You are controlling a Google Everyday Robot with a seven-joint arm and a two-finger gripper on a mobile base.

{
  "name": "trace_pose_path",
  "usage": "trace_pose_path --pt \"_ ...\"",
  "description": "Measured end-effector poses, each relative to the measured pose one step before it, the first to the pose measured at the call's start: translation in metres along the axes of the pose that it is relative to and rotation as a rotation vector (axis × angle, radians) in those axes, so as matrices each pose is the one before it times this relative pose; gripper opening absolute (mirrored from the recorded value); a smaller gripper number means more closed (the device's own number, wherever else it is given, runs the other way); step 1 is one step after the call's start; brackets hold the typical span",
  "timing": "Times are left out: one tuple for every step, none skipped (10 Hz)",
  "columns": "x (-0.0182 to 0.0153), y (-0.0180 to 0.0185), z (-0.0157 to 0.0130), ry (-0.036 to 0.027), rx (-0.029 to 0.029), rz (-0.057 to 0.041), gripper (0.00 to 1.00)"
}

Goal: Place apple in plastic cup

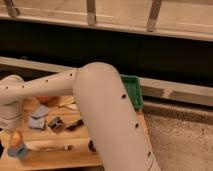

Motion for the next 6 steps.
trace_pose_path --pt "-0.00038 -0.00012 0.00443 0.00443 -0.01259 -0.00158 0.29" --pt "-0.00081 0.00059 0.00360 0.00303 -0.00931 -0.00183 0.36" --pt "-0.00100 0.00111 0.00658 0.00658 -0.01611 -0.00318 0.47" --pt "-0.00028 0.00078 0.00611 0.00720 -0.01322 -0.00130 0.57" --pt "-0.00010 0.00089 0.00599 0.00561 -0.01175 -0.00179 0.66" --pt "0.00067 -0.00016 0.00476 0.00032 -0.00877 -0.00090 0.69"
